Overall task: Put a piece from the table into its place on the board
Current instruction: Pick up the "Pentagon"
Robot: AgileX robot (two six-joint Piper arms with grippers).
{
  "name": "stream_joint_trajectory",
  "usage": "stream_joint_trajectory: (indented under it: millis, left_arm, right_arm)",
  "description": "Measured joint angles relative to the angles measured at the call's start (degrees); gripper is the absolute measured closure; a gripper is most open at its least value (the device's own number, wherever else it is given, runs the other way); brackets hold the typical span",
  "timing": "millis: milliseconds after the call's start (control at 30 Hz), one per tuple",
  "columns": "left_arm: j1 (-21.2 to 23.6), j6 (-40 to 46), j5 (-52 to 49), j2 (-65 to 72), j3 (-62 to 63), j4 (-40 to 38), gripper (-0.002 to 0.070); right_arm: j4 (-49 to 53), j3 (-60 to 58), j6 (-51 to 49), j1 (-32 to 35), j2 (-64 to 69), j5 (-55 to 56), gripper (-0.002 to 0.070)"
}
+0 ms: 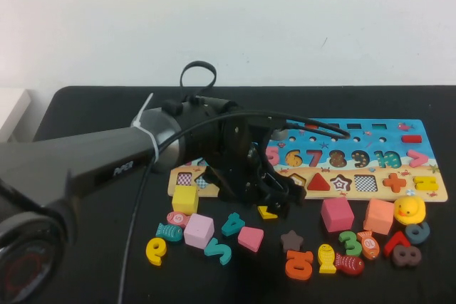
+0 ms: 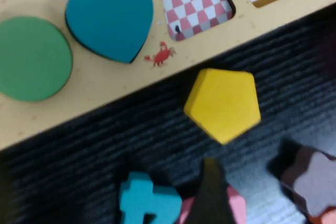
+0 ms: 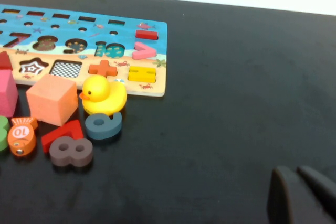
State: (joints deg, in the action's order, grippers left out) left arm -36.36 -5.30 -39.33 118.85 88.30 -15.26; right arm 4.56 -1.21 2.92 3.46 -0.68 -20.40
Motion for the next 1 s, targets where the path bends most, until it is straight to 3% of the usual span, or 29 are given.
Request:
stream_joint_trajectory:
  millis: [167,567,833,1000]
  left_arm:
    - [0.0,-0.13,0.0,3.07,2.73,-0.11,0.0173]
    - [-0.14,-1.96,-0.15,9.42,8.8,0.83,0.0169]
    - [-2.59,-9.77,-1.56,9.91,9.53,13.55,0.0223]
    - [-4.04,-11.81,-1.95,10.03,9.53,16.56,0.0272]
  right_arm:
    - [0.0,0.0,0.0,0.0,0.0,0.0,0.0658]
    - [0.0,0.0,0.0,0.0,0.0,0.0,0.0658]
    - [0.0,0.0,0.0,0.0,0.0,0.0,0.0658]
    - [0.0,0.0,0.0,0.0,0.0,0.0,0.0657]
